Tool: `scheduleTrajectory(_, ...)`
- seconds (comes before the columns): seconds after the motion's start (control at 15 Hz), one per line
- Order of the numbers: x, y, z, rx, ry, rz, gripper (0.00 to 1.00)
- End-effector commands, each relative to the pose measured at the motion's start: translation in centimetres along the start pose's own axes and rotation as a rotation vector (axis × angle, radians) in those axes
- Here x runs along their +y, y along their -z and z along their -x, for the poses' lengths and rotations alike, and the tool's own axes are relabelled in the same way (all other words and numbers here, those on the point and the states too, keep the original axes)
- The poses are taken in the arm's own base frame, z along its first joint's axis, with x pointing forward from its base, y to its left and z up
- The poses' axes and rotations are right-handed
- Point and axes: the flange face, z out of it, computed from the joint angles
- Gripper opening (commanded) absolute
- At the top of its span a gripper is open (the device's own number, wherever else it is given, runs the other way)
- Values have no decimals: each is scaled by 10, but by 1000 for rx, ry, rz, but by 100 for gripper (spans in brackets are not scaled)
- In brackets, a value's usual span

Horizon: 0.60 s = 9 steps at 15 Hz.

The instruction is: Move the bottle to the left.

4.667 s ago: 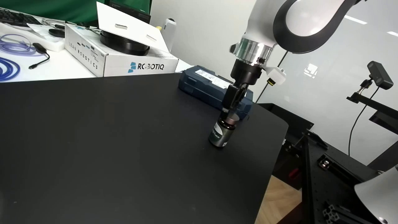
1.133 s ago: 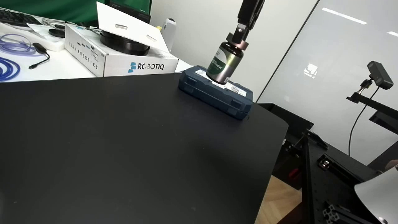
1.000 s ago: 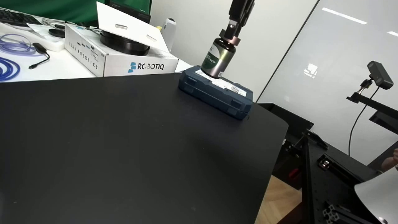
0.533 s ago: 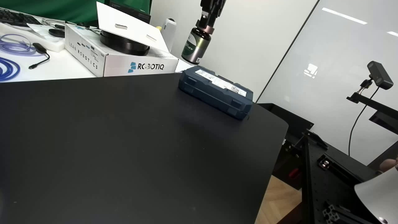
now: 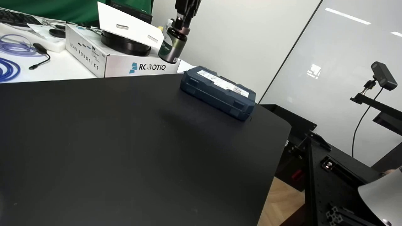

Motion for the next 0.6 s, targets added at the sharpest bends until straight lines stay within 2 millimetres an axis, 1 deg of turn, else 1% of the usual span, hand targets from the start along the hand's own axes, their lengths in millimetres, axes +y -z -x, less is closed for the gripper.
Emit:
scheduleTrajectory(0.0,6,-19,-20,14,43,4,36)
scheduleTrajectory(0.2,11,-44,-24,-3,56,-7,36)
scheduleTrajectory(0.53,27,-82,-26,-35,55,-23,36)
